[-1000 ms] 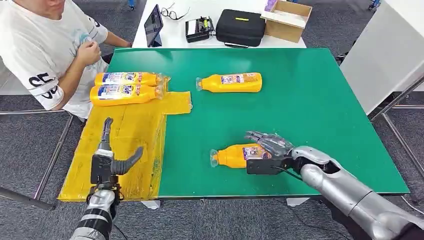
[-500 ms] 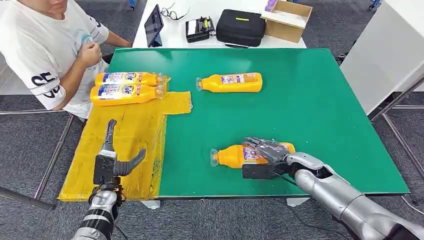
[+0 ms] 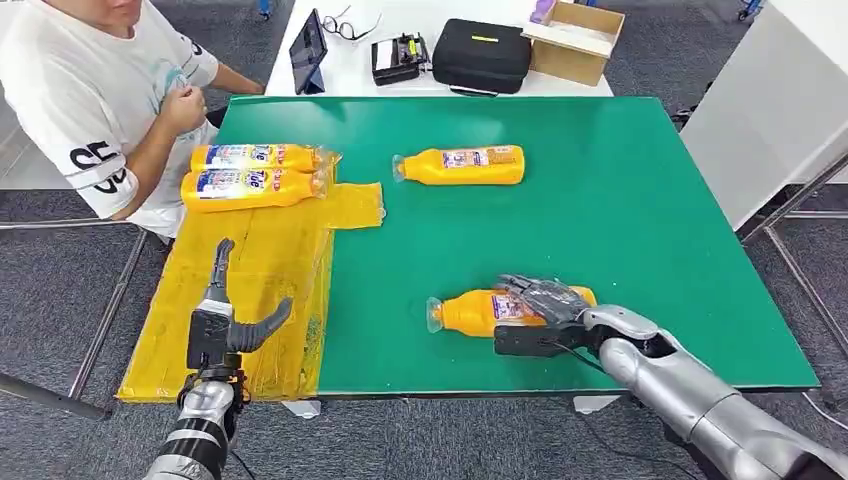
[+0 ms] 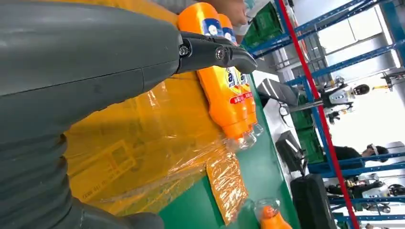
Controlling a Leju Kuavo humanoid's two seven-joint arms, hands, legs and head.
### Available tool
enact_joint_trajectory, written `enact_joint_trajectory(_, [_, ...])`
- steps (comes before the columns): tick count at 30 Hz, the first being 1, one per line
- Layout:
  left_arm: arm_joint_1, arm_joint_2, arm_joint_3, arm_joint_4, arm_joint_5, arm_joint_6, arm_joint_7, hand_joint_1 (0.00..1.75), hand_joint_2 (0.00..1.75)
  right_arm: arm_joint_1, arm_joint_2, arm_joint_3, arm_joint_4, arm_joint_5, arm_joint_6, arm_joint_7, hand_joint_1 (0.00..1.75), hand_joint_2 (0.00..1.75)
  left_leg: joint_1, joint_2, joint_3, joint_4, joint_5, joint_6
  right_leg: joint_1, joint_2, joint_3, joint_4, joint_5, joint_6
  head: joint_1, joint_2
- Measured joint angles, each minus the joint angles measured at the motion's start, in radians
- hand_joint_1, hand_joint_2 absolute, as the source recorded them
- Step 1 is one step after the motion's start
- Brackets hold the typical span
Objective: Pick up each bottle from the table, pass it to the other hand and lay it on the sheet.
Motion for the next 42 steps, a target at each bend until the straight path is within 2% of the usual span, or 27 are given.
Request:
enact_joint_trajectory(22, [-0.011, -0.006, 0.002, 0.017, -0.003, -0.003, 0.000, 0.00, 1.75, 0.008, -0.102, 0.001, -0.093, -0.003, 0.065, -0.016, 1.75, 1.75, 0.000, 0.000, 0.000, 0.000, 0.000, 0.000, 0.000, 0.000, 0.000, 0.000, 0.000, 0.000, 0.000, 0.000])
enact_joint_trajectory(25, [-0.013, -0.006, 0.002, 0.018, -0.003, -0.003, 0.000, 0.00, 1.75, 0.009, -0.103, 0.002, -0.094, -0.001, 0.051, -0.016, 1.75, 1.75, 0.000, 0.000, 0.000, 0.000, 0.000, 0.000, 0.000, 0.000, 0.000, 0.000, 0.000, 0.000, 0.000, 0.000])
enact_joint_trajectory(27, [-0.014, -0.008, 0.002, 0.019, -0.003, -0.003, 0.000, 0.00, 1.75, 0.024, -0.094, -0.007, -0.097, 0.006, -0.014, -0.030, 1.75, 1.75, 0.000, 0.000, 0.000, 0.000, 0.000, 0.000, 0.000, 0.000, 0.000, 0.000, 0.000, 0.000, 0.000, 0.000])
enact_joint_trajectory(29, [-0.013, -0.009, 0.002, 0.019, -0.006, -0.003, 0.000, 0.00, 1.75, 0.074, -0.044, -0.052, -0.098, 0.051, -0.148, -0.047, 1.75, 1.75, 0.001, 0.000, -0.001, 0.000, 0.000, 0.000, 0.002, 0.000, 0.000, 0.000, 0.000, 0.000, 0.000, 0.000])
enact_joint_trajectory(31, [-0.005, -0.009, 0.005, 0.011, -0.012, -0.002, 0.004, 0.00, 1.75, 0.136, 0.047, -0.127, -0.100, 0.104, -0.310, -0.072, 1.75, 1.75, 0.003, 0.000, -0.002, -0.001, 0.000, 0.000, 0.003, 0.001, 0.000, 0.001, 0.000, 0.000, 0.000, 0.000])
enact_joint_trajectory(32, [0.006, -0.011, 0.008, -0.005, -0.018, -0.002, 0.011, 0.00, 1.75, 0.183, 0.128, -0.196, -0.110, 0.127, -0.428, -0.094, 1.75, 1.75, 0.003, 0.001, -0.002, -0.001, -0.001, -0.001, 0.003, 0.001, -0.002, 0.001, 0.000, 0.000, 0.001, 0.000])
enact_joint_trajectory(36, [0.059, -0.023, 0.013, -0.089, -0.007, -0.045, 0.057, 0.00, 1.75, 0.283, 0.378, -0.391, -0.244, 0.151, -0.732, -0.158, 1.75, 1.75, 0.004, 0.000, -0.004, -0.001, 0.000, -0.002, 0.004, 0.000, -0.006, 0.002, -0.002, -0.002, 0.000, 0.000])
enact_joint_trajectory(38, [0.089, -0.031, 0.014, -0.137, 0.005, -0.068, 0.082, 0.00, 1.75, 0.319, 0.454, -0.471, -0.324, 0.144, -0.800, -0.178, 1.75, 1.75, 0.005, -0.001, -0.004, -0.001, 0.000, -0.002, 0.004, -0.002, -0.005, 0.002, -0.003, -0.003, 0.000, 0.000])
enact_joint_trajectory(42, [0.114, -0.039, 0.014, -0.193, 0.014, -0.076, 0.102, 0.00, 1.75, 0.374, 0.544, -0.576, -0.412, 0.140, -0.802, -0.196, 1.75, 1.75, 0.002, 0.000, -0.005, -0.001, -0.001, -0.001, 0.001, -0.001, -0.006, 0.001, -0.002, -0.002, 0.000, 0.000])
